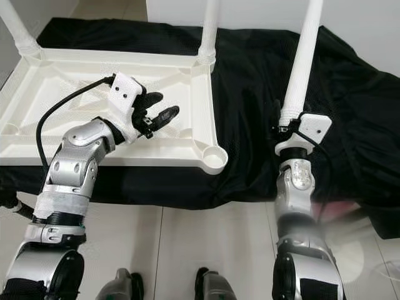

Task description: Building children table

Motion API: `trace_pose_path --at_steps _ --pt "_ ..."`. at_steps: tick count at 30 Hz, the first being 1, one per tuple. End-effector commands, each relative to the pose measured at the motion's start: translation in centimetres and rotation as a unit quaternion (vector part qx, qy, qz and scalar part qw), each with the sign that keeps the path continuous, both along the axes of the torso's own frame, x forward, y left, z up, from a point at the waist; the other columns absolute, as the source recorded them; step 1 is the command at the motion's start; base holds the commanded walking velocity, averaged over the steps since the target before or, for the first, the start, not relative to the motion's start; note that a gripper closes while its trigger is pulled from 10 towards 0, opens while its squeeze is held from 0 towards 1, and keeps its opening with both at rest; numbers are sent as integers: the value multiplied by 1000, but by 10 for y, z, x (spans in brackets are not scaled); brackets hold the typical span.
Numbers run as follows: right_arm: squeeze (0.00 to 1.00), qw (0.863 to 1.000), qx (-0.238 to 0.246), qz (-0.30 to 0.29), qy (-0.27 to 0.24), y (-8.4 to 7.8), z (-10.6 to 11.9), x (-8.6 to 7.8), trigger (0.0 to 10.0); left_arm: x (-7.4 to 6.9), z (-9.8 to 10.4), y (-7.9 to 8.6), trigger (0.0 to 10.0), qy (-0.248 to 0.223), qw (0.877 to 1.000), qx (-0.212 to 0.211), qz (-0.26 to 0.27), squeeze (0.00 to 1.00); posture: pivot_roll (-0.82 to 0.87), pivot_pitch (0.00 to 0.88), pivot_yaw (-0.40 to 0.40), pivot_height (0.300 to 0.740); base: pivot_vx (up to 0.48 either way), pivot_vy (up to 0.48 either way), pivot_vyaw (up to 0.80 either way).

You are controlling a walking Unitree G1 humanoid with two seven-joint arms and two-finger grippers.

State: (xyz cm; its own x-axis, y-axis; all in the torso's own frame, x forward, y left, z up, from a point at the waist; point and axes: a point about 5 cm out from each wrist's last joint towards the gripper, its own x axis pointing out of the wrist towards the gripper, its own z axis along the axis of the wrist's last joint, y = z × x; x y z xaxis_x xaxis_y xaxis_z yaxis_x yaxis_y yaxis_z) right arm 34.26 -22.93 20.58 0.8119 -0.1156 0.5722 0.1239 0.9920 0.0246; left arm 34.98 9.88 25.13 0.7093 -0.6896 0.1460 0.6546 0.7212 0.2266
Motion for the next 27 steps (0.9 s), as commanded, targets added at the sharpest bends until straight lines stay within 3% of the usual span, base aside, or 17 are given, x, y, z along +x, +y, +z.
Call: trace_pose_path --at_steps 1,5,14,15,20,27 --pt "0 1000 -15 -3 -14 2 5 -2 10000 6 3 6 10000 -6 996 -31 79 0 -7 49 -33 740 0 0 0" --pt "0 999 -20 17 -45 10 24 0 10000 8 5 1 10000 -4 999 -35 35 0 -1 21 -21 740 0 0 0" --pt "0 993 -59 25 -99 22 53 -1 10000 9 12 0 10000 -3 999 -39 -4 31 -7 0 -2 740 0 0 0" --pt "0 991 -50 54 -113 31 61 -1 10000 9 20 -1 10000 3 997 -65 -32 1000 -5 0 1 740 0 0 0" --pt "0 987 -69 70 -125 40 66 -2 10000 6 34 -2 10000 25 989 -118 -82 1000 -3 0 3 740 0 0 0" --pt "0 982 -98 96 -132 48 71 -5 10000 7 45 -1 10000 38 982 -151 -106 953 14 0 1 740 0 0 0"
